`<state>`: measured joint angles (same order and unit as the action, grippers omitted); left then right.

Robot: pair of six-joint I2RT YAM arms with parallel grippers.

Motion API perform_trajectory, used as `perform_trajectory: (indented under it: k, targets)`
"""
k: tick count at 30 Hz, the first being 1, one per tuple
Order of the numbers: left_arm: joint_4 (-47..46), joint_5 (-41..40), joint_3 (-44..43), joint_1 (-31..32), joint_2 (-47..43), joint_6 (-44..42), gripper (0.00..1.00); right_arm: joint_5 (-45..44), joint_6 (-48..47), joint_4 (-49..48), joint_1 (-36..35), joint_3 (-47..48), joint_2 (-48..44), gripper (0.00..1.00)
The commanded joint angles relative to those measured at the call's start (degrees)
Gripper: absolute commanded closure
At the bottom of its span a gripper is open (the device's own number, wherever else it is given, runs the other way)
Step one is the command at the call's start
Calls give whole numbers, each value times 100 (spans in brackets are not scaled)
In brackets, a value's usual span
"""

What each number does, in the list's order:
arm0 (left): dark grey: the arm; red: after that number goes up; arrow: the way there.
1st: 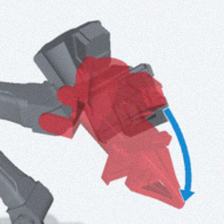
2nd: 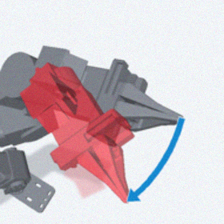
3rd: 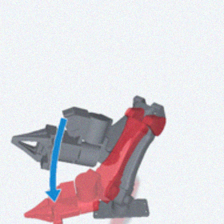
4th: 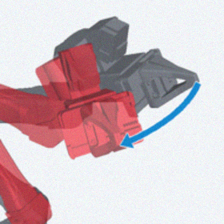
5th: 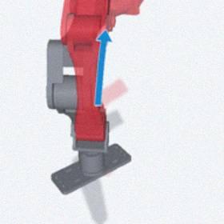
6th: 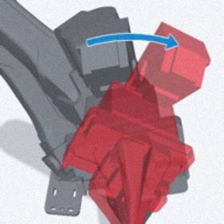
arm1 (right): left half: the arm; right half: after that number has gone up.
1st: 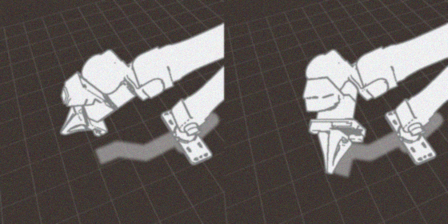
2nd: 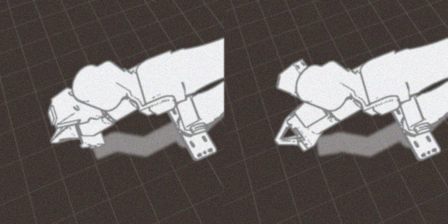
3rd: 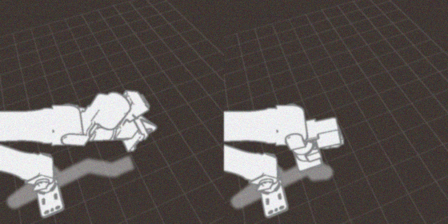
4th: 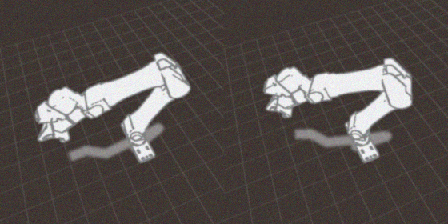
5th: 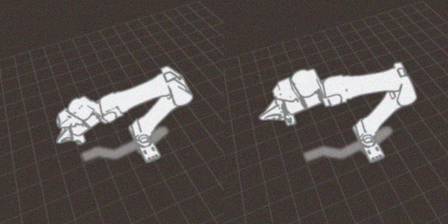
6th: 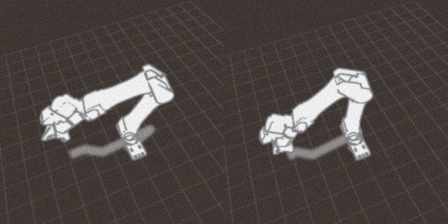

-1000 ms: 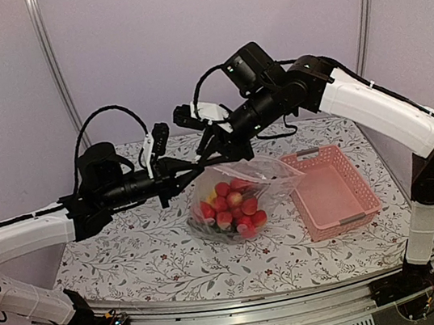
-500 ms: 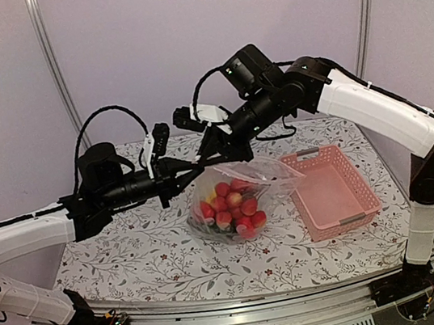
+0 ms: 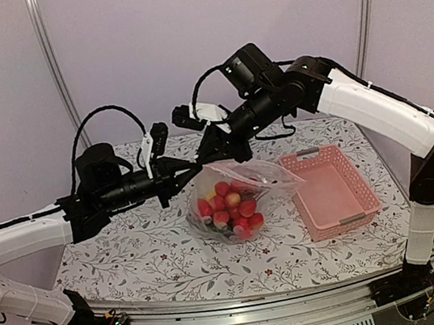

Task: Place the food in the zip-top bag and seal the zipper
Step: Zip the zipper on the zipper food storage bag.

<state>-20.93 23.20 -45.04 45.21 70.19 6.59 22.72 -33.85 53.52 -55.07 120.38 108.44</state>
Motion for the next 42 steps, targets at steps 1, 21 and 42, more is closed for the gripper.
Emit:
perform_trajectory:
  k: [1, 21, 42]
  targets:
    - [-215, -548, -5, 30, -459, -183, 100, -35, 96, 408, 155, 62, 81, 99]
    - [92, -896, 538, -531, -1289, -263, 100, 45, -318, 883, 1256, -1501, -694, 100]
    - [115, -838, 694, -750, -1455, -180, 100, -99, -603, 1009, 1947, -2513, -1334, 100]
